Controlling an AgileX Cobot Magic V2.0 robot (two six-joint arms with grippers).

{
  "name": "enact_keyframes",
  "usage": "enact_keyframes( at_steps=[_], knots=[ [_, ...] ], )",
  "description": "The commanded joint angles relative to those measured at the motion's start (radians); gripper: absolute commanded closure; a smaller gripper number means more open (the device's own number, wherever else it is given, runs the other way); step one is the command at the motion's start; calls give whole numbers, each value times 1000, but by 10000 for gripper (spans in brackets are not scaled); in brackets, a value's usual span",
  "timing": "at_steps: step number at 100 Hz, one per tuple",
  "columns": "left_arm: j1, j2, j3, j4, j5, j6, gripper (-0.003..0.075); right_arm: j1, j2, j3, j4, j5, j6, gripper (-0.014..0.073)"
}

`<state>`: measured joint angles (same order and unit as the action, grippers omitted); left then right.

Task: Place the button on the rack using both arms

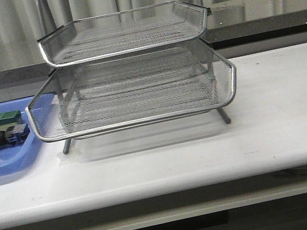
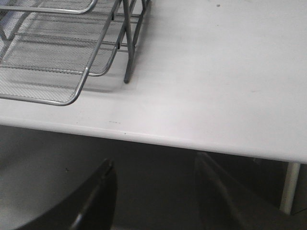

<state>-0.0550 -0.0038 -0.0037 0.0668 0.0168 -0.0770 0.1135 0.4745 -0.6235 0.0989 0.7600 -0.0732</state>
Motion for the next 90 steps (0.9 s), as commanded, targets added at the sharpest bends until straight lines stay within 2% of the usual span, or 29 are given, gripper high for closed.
enact_keyframes(
  at_steps=[1,32,75,82,90],
  knots=[
    [3,-33,57,-5,-79,-10,741,-2,-58,-36,-27,6,7,202],
    [3,-33,57,-5,-79,-10,741,-2,-179,-36,-11,213,43,204],
    [3,-33,57,-5,-79,-10,741,-2,-185,-36,-11,180,42,206],
    [3,-33,57,-5,-79,-10,741,-2,-185,-36,-11,160,42,244],
    [3,-33,57,-5,-79,-10,741,-2,-185,-36,-11,143,42,334]
  ],
)
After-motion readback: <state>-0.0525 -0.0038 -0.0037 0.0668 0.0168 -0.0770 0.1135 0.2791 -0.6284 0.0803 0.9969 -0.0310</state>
